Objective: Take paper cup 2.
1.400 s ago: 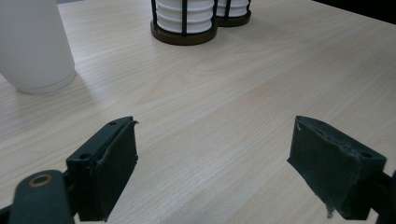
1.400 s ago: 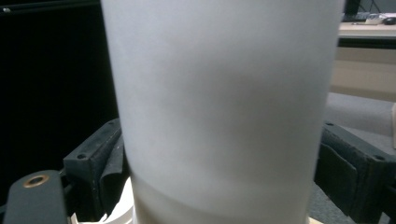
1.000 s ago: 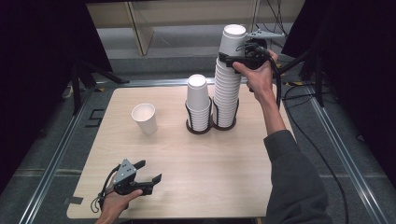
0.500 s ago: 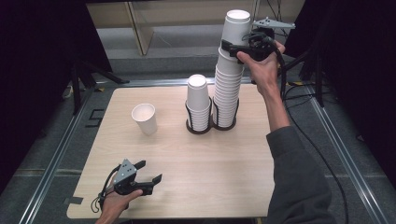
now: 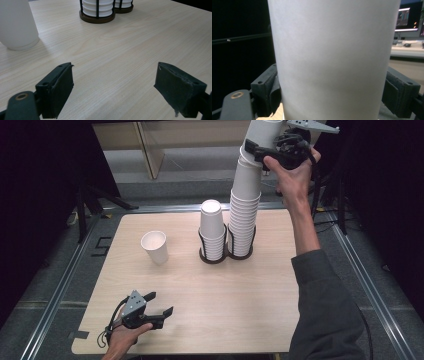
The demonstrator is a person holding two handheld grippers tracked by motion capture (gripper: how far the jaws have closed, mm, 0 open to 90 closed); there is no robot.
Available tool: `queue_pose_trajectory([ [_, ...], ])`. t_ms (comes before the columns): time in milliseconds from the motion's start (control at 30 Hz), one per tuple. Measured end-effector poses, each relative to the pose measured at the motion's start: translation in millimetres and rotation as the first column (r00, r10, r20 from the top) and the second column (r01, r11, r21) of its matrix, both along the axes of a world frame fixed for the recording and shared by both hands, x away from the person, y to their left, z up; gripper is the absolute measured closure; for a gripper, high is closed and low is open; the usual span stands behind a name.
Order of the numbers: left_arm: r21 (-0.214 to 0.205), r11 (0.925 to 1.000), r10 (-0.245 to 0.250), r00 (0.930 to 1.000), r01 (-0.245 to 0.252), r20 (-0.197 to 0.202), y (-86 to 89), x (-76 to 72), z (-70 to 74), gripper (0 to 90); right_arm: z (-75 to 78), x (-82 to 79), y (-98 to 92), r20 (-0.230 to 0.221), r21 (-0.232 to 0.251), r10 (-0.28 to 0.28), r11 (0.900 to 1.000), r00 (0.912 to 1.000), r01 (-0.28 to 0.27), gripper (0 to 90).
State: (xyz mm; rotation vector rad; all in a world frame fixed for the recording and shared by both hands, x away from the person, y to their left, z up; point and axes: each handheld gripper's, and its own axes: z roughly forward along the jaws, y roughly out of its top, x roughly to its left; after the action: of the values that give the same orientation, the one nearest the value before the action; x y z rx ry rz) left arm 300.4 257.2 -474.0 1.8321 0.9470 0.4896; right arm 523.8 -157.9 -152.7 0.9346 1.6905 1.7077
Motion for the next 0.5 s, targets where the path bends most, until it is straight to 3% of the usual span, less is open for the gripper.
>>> queue_pose_trajectory([
  [100,-0.012,0.9999,0.003,1.0000,-0.003,0.003,-1.0,-0.2,-0.2,14.4,3.2,-8.3,-7.2,0.015,-0.008,-0.004,1.0000,0.9999,0.004,16.3],
  [233,-0.016,0.9999,0.003,0.9999,-0.003,0.012,0.7,1.4,0.6,14.4,-0.1,-24.0,-18.4,0.000,-0.020,0.002,0.9998,1.0000,-0.002,16.3],
  [500,-0.012,0.9999,0.005,0.9999,-0.005,0.013,0.1,2.9,-0.2,14.4,-25.5,-58.6,-43.3,-0.020,-0.043,0.028,0.9987,0.9994,-0.029,16.3],
])
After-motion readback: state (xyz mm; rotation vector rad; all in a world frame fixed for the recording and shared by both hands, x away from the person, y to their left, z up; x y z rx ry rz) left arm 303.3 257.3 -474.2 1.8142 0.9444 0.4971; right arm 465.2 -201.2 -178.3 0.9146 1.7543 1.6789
